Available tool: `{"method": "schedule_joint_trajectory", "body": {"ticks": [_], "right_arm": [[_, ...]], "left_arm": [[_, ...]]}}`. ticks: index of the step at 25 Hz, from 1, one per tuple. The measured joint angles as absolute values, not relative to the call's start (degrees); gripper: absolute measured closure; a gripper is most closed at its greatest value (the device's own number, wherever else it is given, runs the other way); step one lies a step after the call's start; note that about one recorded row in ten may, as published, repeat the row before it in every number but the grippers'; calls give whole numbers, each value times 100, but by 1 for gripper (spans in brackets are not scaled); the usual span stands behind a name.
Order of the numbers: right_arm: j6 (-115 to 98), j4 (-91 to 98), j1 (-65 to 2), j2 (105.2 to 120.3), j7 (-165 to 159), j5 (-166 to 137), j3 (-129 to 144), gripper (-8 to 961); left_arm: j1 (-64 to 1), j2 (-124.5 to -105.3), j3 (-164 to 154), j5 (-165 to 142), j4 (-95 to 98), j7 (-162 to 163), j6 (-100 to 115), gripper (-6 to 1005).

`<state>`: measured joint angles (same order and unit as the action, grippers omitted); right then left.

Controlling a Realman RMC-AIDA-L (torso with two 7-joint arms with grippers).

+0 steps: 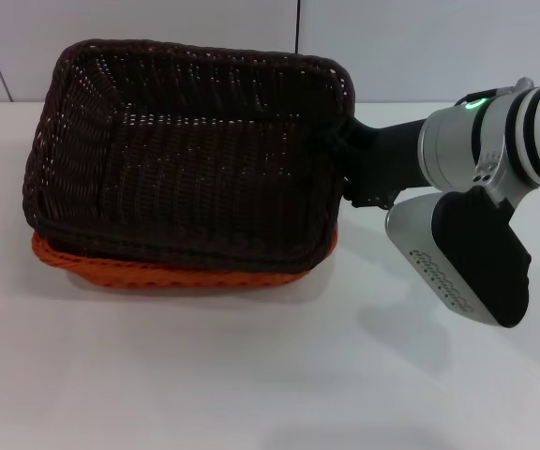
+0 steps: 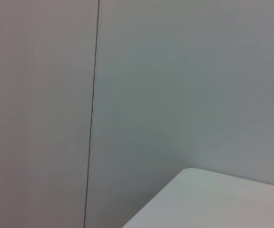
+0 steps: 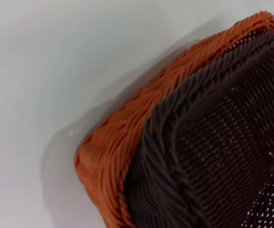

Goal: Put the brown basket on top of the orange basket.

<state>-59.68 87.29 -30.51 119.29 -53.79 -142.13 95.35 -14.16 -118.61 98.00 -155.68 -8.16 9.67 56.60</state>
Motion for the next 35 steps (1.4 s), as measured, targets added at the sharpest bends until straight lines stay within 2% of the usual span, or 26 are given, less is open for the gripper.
{"method": "schedule_joint_trajectory", "body": {"ticks": [3, 5, 14, 23, 28, 30, 35], "right_arm": [[-5972, 8883, -2947, 11935, -5438, -14253, 9598, 339], [-6005, 9056, -2843, 11942, -5519, -14354, 9650, 327], [-6130, 9582, -2427, 11939, -5527, -14427, 9820, 330], [-5952, 10465, -1567, 11961, -5648, -14443, 10099, 332], [-5173, 10654, -1047, 11966, -5832, -13665, 9981, 331], [-4193, 10634, -568, 11969, -5833, -12705, 9926, 331], [-2649, 10324, 27, 11966, -5737, -10738, 10034, 331]], "left_arm": [[-1421, -11859, 9799, -15570, -816, 967, 5660, 234], [-1422, -11855, 9799, -15573, -817, 967, 5660, 234], [-1399, -11847, 9799, -15562, -808, 951, 5658, 234], [-1378, -11848, 9849, -15535, -729, 935, 5644, 234], [-1371, -11847, 9854, -15528, -700, 928, 5641, 234], [-1371, -11847, 9854, -15528, -700, 928, 5641, 234], [-1346, -11844, 9858, -15529, -722, 918, 5708, 234]]}}
